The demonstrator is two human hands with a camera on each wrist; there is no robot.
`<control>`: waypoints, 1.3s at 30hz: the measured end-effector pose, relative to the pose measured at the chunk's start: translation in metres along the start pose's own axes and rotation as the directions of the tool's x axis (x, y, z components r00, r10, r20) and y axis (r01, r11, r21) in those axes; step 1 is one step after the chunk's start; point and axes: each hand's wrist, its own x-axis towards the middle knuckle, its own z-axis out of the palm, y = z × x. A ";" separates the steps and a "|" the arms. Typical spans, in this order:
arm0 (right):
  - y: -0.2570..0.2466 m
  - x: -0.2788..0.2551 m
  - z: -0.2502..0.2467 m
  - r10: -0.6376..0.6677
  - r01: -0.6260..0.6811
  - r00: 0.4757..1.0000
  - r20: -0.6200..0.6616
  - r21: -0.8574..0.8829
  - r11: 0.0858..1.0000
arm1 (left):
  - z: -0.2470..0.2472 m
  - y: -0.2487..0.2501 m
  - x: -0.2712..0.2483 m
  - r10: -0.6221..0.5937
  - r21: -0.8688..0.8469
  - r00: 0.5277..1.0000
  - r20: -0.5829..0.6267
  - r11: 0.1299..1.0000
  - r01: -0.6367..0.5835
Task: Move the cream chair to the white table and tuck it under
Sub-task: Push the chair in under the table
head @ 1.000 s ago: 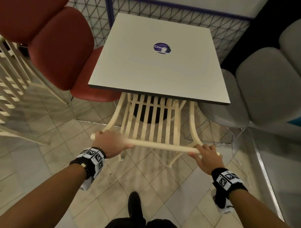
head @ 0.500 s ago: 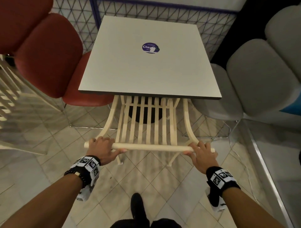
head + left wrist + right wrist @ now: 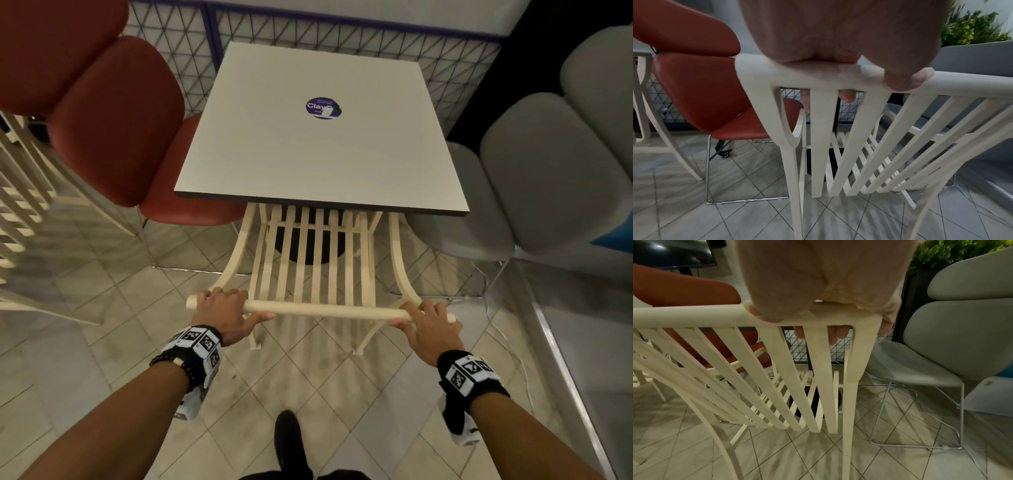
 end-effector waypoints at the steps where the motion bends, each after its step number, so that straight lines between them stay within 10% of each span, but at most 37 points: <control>1: 0.000 -0.001 0.000 0.000 0.000 1.000 -0.003 -0.003 1.000 | 0.000 0.000 0.000 -0.002 -0.001 1.000 0.001 1.000 0.002; 39: -0.016 -0.020 0.011 0.097 -0.101 0.991 -0.087 -0.038 0.994 | 0.023 0.031 -0.040 -0.117 -0.041 0.972 -0.202 0.993 0.111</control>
